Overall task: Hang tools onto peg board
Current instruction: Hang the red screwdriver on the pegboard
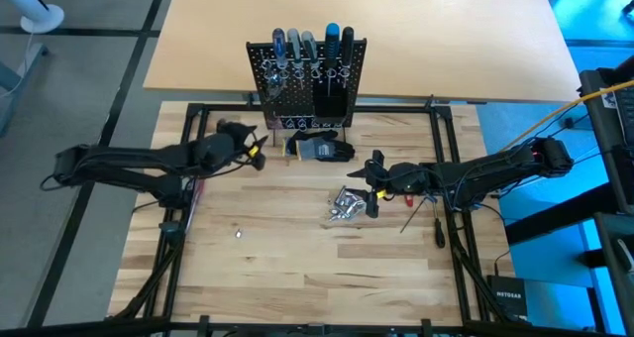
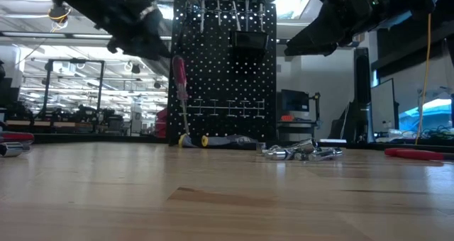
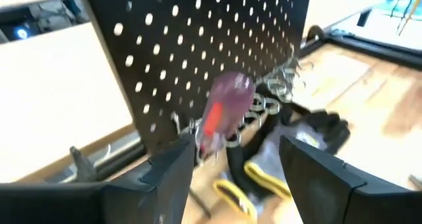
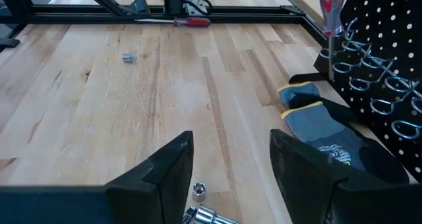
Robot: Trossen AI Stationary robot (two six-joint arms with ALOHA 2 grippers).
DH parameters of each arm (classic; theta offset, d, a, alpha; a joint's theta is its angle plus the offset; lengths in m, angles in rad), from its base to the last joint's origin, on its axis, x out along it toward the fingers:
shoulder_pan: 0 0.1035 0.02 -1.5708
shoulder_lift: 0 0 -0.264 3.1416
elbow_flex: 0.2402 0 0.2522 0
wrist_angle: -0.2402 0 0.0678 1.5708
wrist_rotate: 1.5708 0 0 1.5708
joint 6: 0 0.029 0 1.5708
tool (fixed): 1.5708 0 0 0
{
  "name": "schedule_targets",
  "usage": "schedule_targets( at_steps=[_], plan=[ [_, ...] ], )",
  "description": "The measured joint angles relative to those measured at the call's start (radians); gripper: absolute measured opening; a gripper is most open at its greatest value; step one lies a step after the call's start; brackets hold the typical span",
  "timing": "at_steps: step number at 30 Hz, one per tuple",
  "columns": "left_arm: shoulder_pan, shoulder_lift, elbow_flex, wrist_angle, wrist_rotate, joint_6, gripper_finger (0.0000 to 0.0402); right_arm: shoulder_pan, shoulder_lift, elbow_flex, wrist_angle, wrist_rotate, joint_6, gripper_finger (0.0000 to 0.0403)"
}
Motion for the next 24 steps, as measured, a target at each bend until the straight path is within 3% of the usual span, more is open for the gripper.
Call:
schedule_targets(
  at_steps=[11, 19, 24],
  plan=[
    [-0.095, -0.058, 0.029, -0.195, -0.001, -0.045, 0.0212, 0.000, 0.000, 0.000, 0.003, 0.000, 0.006, 0.0198],
    [-0.183, 0.021, 0.237, -0.495, 0.000, -0.118, 0.0211, -0.001, 0.000, 0.000, 0.005, 0.000, 0.007, 0.0198],
    [-0.179, 0.114, 0.293, -0.436, -0.079, -0.105, 0.0211, -0.001, 0.000, 0.000, 0.007, 0.000, 0.008, 0.0198]
  ],
)
